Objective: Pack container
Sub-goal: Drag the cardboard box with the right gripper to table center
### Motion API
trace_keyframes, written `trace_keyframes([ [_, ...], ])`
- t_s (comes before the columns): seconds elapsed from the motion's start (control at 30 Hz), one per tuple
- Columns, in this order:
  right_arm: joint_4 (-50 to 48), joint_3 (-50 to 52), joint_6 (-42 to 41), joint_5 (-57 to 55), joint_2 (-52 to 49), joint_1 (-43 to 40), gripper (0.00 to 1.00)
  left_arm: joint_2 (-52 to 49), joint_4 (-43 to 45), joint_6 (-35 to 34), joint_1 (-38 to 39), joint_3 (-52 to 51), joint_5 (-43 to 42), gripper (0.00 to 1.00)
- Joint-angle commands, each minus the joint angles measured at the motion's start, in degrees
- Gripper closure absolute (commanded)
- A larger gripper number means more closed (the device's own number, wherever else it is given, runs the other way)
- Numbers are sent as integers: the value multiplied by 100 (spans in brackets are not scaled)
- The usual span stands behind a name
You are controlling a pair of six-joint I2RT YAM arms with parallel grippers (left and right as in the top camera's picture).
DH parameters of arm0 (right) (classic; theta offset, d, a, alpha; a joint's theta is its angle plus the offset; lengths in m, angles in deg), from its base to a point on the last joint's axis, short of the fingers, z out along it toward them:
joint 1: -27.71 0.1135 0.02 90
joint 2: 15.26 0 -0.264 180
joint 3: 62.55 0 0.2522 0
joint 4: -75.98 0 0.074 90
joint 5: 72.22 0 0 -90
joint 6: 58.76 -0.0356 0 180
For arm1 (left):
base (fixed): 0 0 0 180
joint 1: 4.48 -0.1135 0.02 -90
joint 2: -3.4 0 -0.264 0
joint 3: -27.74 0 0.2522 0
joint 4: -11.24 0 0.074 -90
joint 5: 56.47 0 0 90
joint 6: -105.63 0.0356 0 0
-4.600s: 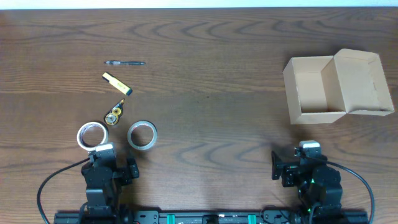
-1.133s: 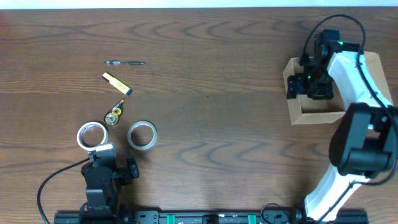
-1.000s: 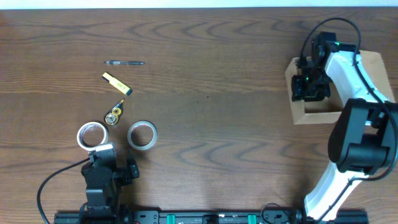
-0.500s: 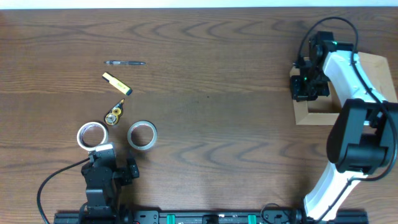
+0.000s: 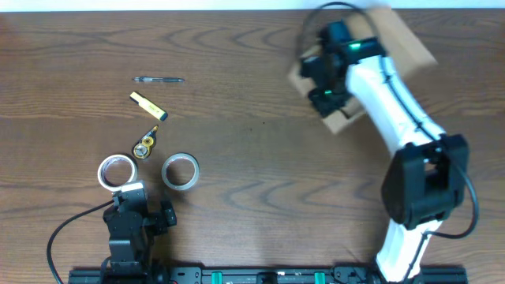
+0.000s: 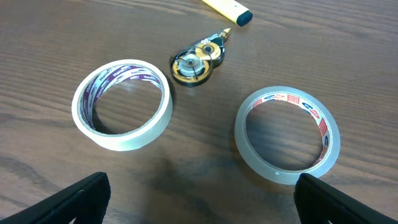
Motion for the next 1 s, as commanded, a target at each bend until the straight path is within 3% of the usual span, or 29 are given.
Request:
trace_keyframes([
  [0.0, -313, -181, 544, -546, 208, 533, 99, 37, -15, -44, -24, -70, 9, 5],
  [0.2, -901, -181, 367, -1158, 208, 1303, 99, 37, -15, -44, -24, -70, 9, 5],
  [0.4, -807, -160, 2092, -623, 205, 1703, 99, 37, -15, -44, -24, -70, 9, 5],
  [0.63, -455, -131, 3215, 284, 203, 1578, 99, 37, -15, -44, -24, -70, 9, 5],
  [0.97, -203, -101, 3501, 859, 13, 1327, 99, 37, -15, -44, -24, -70, 9, 5],
])
